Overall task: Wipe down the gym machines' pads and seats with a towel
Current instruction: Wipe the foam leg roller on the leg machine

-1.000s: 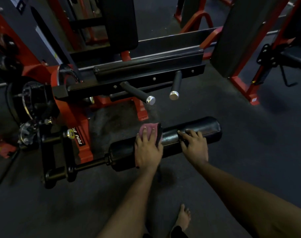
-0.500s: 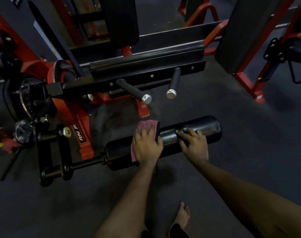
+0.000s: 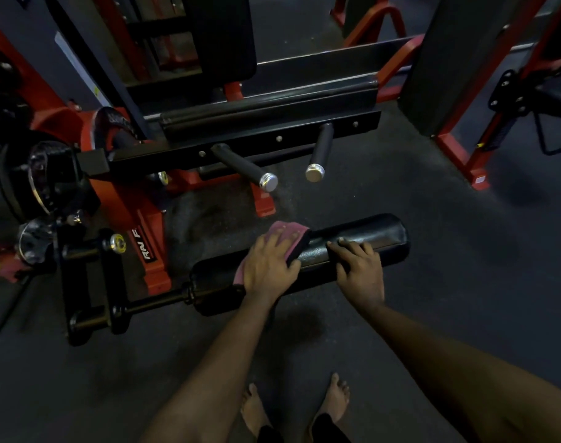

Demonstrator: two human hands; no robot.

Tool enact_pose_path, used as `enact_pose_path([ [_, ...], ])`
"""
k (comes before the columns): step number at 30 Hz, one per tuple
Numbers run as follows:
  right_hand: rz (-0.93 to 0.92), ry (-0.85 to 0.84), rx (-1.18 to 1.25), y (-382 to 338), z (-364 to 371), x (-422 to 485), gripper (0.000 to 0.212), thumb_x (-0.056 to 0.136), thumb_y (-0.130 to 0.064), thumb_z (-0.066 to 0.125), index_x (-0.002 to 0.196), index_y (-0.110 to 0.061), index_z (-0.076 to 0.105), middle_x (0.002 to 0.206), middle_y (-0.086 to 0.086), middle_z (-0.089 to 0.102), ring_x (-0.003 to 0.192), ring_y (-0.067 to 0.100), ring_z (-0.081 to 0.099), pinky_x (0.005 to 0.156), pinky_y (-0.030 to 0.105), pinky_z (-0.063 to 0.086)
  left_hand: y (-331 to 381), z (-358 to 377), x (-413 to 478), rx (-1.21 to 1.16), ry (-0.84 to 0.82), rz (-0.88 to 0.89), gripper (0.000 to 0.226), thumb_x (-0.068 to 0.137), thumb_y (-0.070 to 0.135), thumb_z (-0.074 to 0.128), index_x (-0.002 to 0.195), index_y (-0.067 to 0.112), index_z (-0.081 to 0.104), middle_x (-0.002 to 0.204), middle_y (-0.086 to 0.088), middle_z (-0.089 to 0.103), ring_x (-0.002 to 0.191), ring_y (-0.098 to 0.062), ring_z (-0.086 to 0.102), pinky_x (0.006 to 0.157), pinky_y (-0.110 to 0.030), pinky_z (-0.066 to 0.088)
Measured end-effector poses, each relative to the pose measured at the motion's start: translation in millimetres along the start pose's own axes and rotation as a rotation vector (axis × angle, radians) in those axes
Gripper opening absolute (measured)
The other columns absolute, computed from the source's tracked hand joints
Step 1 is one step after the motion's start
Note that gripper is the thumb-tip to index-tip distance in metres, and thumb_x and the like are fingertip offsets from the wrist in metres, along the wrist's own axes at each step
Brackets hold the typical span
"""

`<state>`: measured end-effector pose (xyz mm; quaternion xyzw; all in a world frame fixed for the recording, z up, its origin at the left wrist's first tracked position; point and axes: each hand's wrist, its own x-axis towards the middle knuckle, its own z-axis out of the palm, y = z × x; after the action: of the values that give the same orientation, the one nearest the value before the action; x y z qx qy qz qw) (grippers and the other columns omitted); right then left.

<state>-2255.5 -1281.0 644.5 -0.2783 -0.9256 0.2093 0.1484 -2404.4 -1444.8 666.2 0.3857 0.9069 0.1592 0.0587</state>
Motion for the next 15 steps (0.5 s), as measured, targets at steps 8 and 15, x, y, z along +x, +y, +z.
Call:
enact_pose_path([
  [8,-0.007,0.011,-0.004,-3,-1,-9,0.051,0.087,-0.014,0.064,0.136,-0.023,0.064,0.136,0.002,0.063,0.116,0.022,0.052,0.092,0.044,0.048,-66,-3,-74,0.035,0.029,0.277,0.077,0.079,0.037,0.059,0.154,0.031,0.04,0.163,0.0,0.032,0.146,-0.031,0.034,0.116,-0.051,0.036],
  [15,0.079,0.035,0.127,-6,-8,-9,0.063,0.077,0.006,0.06,0.133,-0.021,0.067,0.131,0.001,0.065,0.115,0.02,0.053,0.097,0.043,0.051,9,11,-31,0.048,-0.025,0.113,0.075,0.08,0.045,0.062,0.152,0.04,0.04,0.158,-0.001,0.039,0.142,-0.037,0.038,0.114,-0.05,0.039],
])
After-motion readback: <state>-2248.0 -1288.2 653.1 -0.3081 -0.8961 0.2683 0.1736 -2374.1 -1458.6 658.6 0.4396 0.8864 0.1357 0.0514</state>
